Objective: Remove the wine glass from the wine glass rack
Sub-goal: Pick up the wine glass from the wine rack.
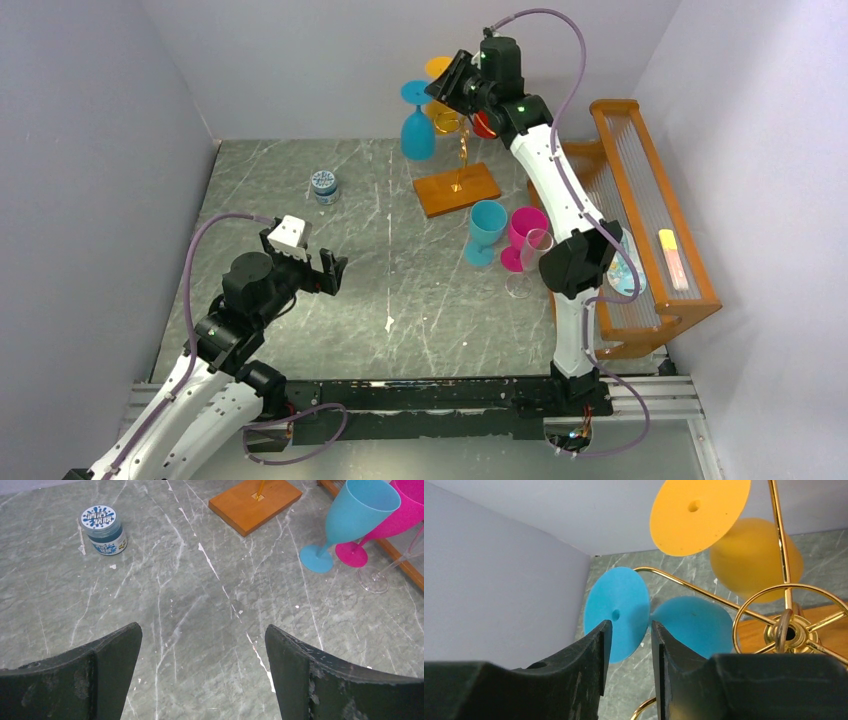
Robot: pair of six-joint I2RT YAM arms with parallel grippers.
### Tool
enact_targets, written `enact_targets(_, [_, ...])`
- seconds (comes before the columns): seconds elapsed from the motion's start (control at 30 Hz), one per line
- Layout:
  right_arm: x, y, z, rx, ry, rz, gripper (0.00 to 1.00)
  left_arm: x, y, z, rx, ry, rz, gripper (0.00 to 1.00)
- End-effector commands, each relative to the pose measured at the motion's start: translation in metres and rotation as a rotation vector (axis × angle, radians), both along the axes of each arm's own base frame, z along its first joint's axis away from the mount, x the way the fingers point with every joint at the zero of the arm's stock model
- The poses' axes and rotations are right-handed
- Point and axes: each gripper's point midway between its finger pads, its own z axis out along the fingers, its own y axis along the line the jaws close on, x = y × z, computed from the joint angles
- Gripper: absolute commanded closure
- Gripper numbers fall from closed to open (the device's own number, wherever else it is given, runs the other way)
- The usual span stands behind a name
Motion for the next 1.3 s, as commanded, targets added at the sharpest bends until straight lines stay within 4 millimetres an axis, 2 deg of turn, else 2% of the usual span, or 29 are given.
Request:
enact_targets(0.0, [0.011,-0.004,-0.005,0.026,0.016,-0.03,0.62,-0.001,-0.001,0.012,-0.009,-0.023,-0.016,0.03])
enact_targets(0.17, [0.015,-0.006,-0.006,0.042,0.02,-0.03,0.64,-0.001,-0.001,0.012,-0.012,-0.026,-0.012,0.03])
enact_targets(0.23, [0.015,-0.003,-0.005,0.05,0.018,-0.016,0.7,-0.001,-0.001,0.012,-0.01,-0.025,-0.014,0.03])
enact_targets(0.33, [0.016,-0.002,-0.005,0.057,0.019,-0.011,0.73,-0.001,-0.002,0.011,-0.009,-0.021,-0.015,0.03])
enact_targets(0.53, [0.017,-0.006,-0.002,0.065,0.016,-0.013,0.9,0.0,-0.002,0.01,-0.005,-0.012,-0.017,0.03])
enact_targets(0.73, [0.014,-0.006,0.005,0.082,0.01,-0.007,1.0,0.0,-0.003,0.009,-0.005,-0.011,-0.02,0.03])
enact_targets(1.1, [0.019,-0.004,0.021,0.253,0.031,0.035,1.0,-0.001,-0.004,0.01,-0.006,-0.02,-0.029,0.03])
enact_targets(1.27, [0.024,-0.002,0.018,0.312,0.061,0.047,1.0,-0.001,-0.004,0.009,-0.003,-0.017,-0.031,0.03])
